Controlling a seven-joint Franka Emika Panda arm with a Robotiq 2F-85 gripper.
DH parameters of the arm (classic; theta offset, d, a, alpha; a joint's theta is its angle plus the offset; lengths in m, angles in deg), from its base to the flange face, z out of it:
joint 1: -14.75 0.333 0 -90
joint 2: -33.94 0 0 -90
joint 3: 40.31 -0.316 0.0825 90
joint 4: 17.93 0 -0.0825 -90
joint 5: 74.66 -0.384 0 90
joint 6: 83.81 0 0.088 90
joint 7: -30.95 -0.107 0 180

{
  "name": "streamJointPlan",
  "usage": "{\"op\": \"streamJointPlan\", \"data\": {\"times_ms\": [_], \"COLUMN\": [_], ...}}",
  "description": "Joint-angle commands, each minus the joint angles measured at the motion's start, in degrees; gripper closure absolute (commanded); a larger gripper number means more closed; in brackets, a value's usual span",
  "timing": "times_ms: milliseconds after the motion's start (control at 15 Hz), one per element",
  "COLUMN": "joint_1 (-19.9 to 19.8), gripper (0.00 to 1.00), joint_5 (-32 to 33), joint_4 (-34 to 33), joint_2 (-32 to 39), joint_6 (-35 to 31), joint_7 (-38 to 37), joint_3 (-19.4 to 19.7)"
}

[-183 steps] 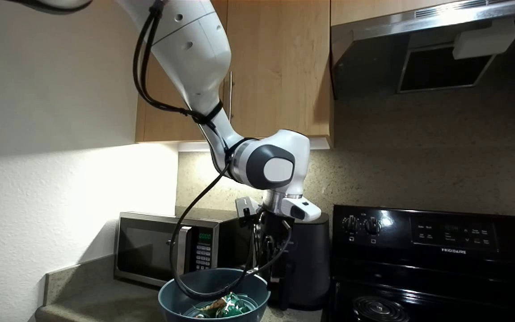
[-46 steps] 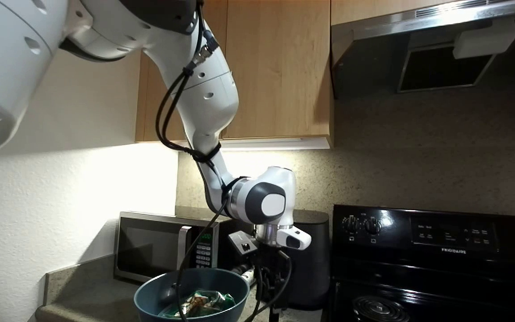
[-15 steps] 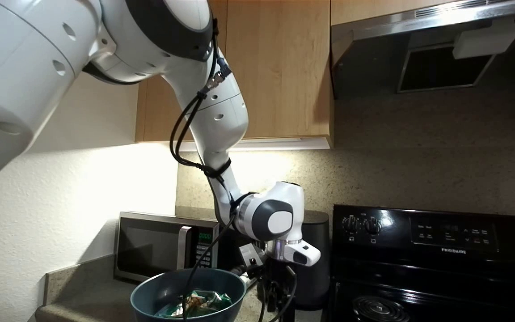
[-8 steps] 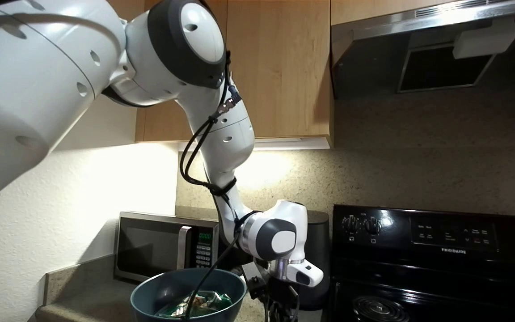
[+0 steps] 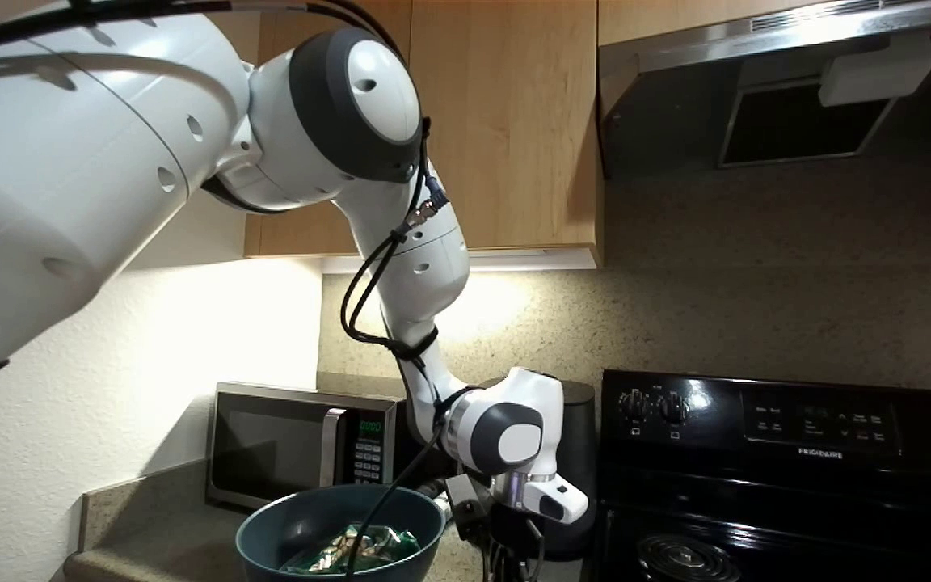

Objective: Put the blue packet into the bowl

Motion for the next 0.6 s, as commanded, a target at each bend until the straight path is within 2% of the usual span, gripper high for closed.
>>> {"op": "streamJointPlan", "data": {"times_ms": [0, 200, 467, 533], "joint_1": [-1.8, -2.3, -2.97, -3.14], "gripper": [0.72, 0.89, 0.94, 0.92], "joint_5": [-2.42, -3.88, -7.11, -7.87], "joint_4": [-1.26, -1.06, -0.11, 0.25], "joint_2": [-0.16, -1.73, -3.73, -4.45], "joint_6": [2.16, 2.18, 1.45, 1.29], "joint_7": [2.24, 2.47, 3.28, 3.53], "joint_3": [-1.29, -1.79, -2.8, -3.06]}}
